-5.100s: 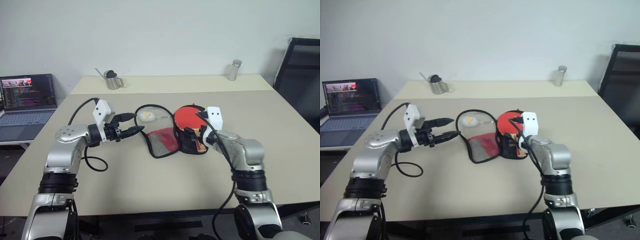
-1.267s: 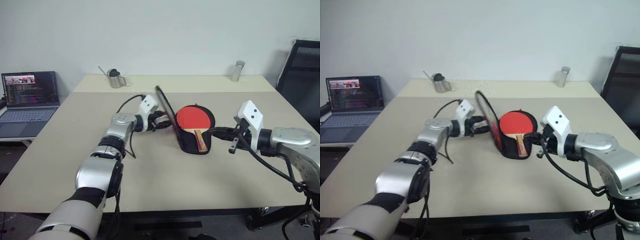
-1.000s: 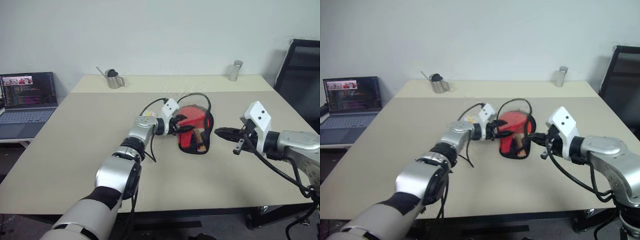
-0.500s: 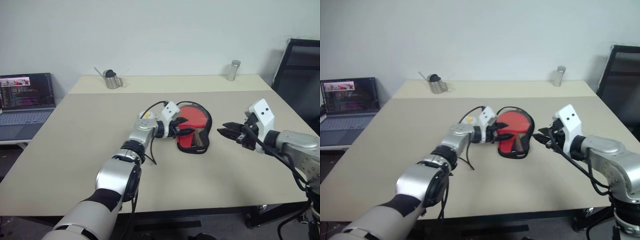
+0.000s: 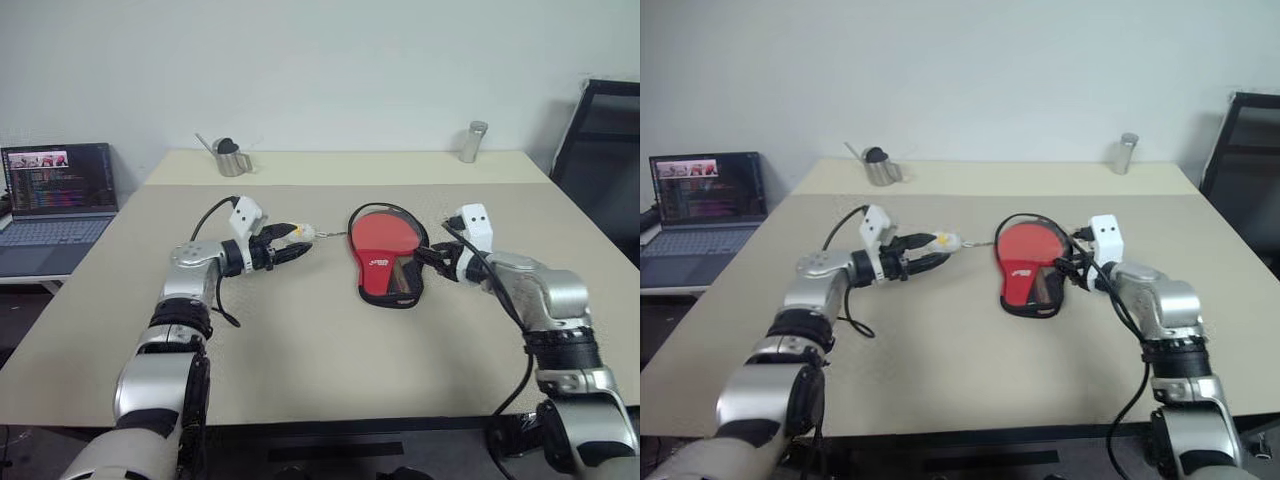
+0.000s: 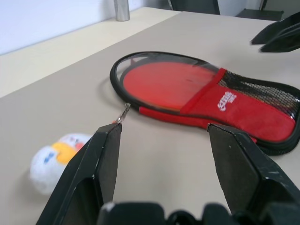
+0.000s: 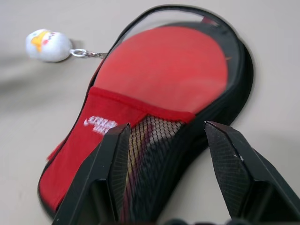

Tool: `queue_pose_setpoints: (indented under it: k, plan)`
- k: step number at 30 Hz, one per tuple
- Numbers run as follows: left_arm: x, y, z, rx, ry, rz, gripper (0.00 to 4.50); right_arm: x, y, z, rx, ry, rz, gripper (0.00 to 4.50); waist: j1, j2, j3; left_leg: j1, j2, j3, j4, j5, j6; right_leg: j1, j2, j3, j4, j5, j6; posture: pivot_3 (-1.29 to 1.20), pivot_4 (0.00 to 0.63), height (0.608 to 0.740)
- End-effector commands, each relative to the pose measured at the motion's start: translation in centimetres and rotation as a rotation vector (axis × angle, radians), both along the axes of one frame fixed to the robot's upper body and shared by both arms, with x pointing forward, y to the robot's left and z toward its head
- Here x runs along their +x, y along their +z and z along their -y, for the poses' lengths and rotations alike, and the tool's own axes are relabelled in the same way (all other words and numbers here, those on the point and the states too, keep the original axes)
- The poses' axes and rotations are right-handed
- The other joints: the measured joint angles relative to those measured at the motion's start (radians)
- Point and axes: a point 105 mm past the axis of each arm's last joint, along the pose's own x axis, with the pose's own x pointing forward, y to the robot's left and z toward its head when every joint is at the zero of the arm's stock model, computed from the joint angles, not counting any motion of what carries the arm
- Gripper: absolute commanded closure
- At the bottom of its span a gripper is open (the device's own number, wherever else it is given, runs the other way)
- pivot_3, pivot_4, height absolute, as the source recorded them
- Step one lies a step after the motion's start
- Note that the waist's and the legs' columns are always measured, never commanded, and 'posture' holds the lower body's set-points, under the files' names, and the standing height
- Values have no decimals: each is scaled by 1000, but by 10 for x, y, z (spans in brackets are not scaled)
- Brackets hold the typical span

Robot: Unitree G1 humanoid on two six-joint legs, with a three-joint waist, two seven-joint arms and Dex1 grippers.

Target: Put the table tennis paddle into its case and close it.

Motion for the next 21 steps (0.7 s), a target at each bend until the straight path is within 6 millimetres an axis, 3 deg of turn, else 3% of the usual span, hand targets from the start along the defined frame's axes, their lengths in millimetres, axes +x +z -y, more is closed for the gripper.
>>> queue_pose_setpoints:
  k: [1, 3, 5, 9, 21]
  plan:
    - [-4, 23, -1, -9, 3, 79, 1330, 15, 5, 8, 14, -71, 37, 1744, -1, 0, 0, 0, 0, 0, 1, 0, 0, 0, 0, 0, 0, 0, 0, 0, 150, 740]
    - [-6, 23, -2, -5, 11, 79, 1330, 19, 3, 9, 23, -88, 39, 1744, -2, 0, 0, -1, 0, 0, 2, 0, 0, 0, 0, 0, 0, 1, 0, 0, 150, 740]
    - [-7, 25, -4, -3, 21, 81, 1330, 21, 2, 7, 40, -95, 32, 1363, -4, 0, 0, -1, 0, 0, 2, 0, 0, 0, 0, 0, 0, 1, 0, 0, 150, 740]
    - [-8, 28, -5, -2, 30, 83, 1330, 24, -6, 4, 9, -109, 18, 91, -6, 0, 0, -1, 0, 0, 2, 0, 0, 0, 1, 0, 1, 1, 0, 0, 150, 740]
    - [-8, 30, 1, -3, 20, 79, 1330, 28, -29, -2, 46, -113, -67, 12, -6, 0, 0, 0, 0, 0, 7, 0, 0, -1, 1, 1, 7, 1, 0, 0, 150, 740]
